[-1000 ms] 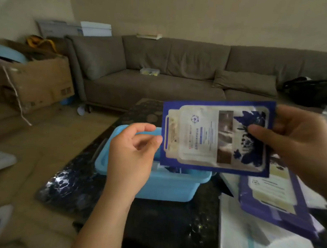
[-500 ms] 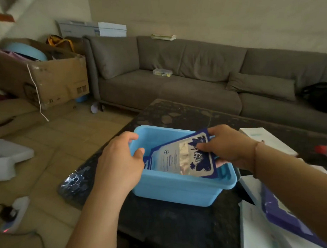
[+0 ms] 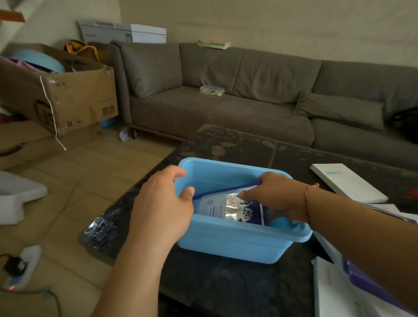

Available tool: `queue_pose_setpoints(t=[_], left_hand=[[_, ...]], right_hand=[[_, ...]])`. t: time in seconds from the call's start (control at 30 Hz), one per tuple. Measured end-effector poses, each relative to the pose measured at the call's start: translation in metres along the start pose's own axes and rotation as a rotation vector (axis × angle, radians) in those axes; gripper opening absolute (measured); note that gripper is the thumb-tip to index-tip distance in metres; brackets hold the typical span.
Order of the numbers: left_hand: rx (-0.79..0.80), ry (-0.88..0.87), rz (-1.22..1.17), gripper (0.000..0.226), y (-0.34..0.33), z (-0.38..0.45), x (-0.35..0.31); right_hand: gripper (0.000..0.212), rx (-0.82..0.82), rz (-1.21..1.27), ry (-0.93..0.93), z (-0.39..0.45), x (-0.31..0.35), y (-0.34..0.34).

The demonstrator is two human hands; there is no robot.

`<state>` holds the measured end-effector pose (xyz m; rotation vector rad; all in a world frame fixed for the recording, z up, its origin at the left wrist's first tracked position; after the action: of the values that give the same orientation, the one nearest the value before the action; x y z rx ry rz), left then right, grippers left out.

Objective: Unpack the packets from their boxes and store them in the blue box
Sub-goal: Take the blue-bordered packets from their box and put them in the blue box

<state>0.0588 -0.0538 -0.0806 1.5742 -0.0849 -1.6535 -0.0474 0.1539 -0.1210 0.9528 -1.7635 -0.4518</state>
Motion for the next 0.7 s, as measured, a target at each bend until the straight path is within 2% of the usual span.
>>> queue_pose_setpoints(t=[0.13, 0.27, 0.4, 0.7], left_hand=[[0.002, -0.015, 0.0, 0.038, 0.0, 0.0, 0.0], [0.007, -0.019, -0.004, 0.038, 0.0, 0.0, -0.001], [0.015, -0.028, -0.001, 0.039, -0.003, -0.002, -0.002], [0.018, -0.036, 0.007, 0.04, -0.003, -0.003, -0.004]], right_hand=[[0.01, 0.06, 0.13, -0.088, -0.005, -0.011, -0.008], [0.013, 0.113, 0.275, -0.184, -0.007, -0.024, -0.02], [0.006, 0.183, 0.31, -0.273, -0.008, -0.033, -0.025], [0.019, 0.243, 0.204, -0.318, 0.004, -0.037, -0.037]])
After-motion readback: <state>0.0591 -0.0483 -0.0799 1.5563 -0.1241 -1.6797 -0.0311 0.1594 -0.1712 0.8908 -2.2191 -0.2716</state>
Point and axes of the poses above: each hand's wrist, its own z-axis towards the middle knuckle, its own y-axis out of the back of the hand, x = y × z, the point moved 10 cm from there along z, towards the middle knuckle, and after that the axes turned 6 degrees about -z, right-handed, at the moved point
